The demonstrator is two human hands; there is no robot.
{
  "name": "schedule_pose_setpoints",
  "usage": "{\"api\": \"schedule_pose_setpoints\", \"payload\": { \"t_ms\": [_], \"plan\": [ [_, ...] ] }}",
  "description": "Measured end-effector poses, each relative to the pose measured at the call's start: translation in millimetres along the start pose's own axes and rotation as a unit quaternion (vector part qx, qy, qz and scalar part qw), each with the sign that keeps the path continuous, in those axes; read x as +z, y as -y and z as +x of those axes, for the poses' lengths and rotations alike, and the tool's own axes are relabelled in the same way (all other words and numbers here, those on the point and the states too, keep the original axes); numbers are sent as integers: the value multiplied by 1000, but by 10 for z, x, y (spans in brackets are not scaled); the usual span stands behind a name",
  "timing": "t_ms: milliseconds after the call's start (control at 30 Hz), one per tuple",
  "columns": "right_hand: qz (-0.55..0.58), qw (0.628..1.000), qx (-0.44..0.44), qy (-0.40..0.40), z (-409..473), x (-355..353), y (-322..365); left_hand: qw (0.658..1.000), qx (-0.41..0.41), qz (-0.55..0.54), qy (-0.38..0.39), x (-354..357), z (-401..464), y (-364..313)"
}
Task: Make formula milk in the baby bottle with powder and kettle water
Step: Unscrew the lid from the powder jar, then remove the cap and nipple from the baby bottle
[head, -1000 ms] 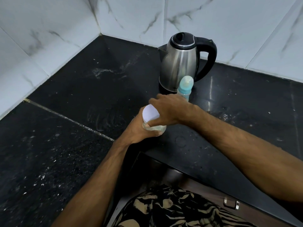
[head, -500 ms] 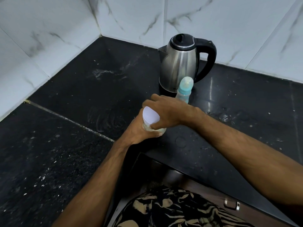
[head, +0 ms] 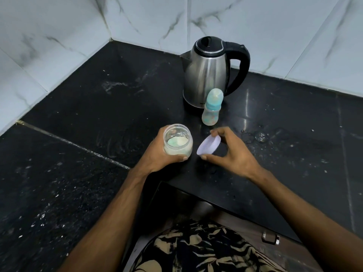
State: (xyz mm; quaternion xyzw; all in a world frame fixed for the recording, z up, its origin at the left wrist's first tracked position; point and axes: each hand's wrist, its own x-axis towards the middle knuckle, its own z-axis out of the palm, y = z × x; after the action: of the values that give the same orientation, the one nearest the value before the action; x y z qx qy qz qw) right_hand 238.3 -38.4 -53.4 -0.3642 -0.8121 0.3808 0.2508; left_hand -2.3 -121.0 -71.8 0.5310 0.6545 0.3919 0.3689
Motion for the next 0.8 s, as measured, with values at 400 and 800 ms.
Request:
{"api": "schedule_pose_setpoints", "payload": {
  "t_ms": [400, 800],
  "plan": [
    [-43, 997, 28, 56, -507, 346, -410, 999, -30, -10, -22, 24, -12, -39],
    [-19, 1000, 14, 1, -187, 113, -386, 995, -11, -23, -94, -26, 66, -247]
  ]
}}
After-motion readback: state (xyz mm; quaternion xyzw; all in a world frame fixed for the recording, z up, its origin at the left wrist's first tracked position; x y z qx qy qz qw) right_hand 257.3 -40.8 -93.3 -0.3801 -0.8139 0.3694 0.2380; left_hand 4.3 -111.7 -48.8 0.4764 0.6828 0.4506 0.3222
